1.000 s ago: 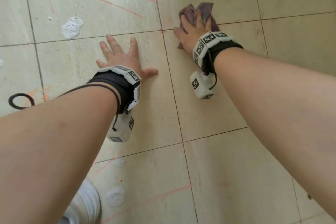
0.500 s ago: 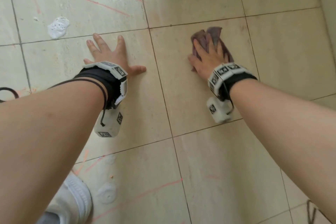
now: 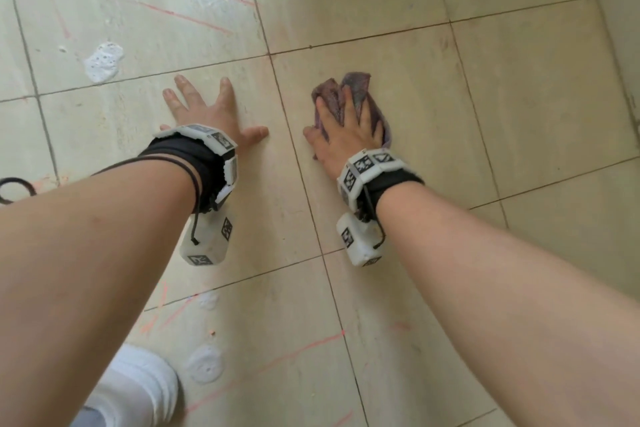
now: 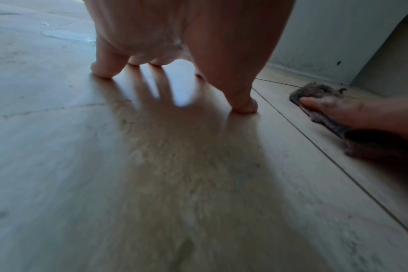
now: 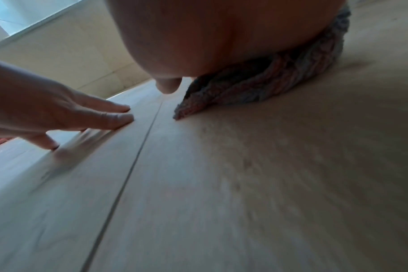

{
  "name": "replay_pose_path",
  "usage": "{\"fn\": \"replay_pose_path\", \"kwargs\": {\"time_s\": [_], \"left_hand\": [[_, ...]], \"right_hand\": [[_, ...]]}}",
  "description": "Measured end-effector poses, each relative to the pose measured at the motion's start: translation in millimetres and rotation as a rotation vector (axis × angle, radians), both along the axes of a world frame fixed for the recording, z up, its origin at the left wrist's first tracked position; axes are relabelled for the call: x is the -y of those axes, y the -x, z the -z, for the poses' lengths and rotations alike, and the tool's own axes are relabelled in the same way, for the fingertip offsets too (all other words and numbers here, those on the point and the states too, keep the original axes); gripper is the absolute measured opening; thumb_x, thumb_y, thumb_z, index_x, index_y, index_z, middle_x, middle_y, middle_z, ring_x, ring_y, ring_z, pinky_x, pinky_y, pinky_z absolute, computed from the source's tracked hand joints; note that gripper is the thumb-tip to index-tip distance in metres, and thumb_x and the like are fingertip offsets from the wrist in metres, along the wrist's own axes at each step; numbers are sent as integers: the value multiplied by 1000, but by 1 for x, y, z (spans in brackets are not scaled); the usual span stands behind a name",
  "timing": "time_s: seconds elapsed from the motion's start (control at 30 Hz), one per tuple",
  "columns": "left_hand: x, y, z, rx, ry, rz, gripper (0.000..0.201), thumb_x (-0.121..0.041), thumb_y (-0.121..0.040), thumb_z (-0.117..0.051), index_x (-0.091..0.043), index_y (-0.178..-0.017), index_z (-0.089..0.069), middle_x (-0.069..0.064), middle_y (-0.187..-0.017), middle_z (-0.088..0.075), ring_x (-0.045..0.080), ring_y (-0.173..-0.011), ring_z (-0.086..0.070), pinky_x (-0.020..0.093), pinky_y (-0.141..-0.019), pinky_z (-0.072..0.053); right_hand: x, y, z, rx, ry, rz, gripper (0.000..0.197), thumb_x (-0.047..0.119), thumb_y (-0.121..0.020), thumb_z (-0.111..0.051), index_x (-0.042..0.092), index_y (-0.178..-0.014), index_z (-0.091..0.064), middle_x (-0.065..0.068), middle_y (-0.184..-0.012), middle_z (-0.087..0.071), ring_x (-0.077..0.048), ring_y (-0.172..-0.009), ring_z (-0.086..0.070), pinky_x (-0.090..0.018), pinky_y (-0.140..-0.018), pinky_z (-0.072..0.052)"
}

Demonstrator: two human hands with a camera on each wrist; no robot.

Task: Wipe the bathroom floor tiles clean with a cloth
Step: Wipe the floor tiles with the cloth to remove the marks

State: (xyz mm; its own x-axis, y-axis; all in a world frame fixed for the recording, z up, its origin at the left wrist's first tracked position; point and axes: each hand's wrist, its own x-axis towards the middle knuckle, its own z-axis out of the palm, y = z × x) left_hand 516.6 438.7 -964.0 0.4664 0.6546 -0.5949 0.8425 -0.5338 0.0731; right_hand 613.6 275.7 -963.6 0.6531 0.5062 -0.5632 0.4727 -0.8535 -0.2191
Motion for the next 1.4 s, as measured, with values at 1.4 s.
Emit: {"fn": "replay_pose_path", "kwargs": {"time_s": [1.4], "left_hand": [[-33,-31,-11,-92,-23,440,117,-87,-58,-63,-52,-147,5,30,-156,18,55,-143,6,76,-101,-18]], "right_hand": [[-21,109,-6,-11,6,512,63,60,-97,-29,43,-153,-4,10,-162,17,-22,-148,17,-47,-119,5]]}}
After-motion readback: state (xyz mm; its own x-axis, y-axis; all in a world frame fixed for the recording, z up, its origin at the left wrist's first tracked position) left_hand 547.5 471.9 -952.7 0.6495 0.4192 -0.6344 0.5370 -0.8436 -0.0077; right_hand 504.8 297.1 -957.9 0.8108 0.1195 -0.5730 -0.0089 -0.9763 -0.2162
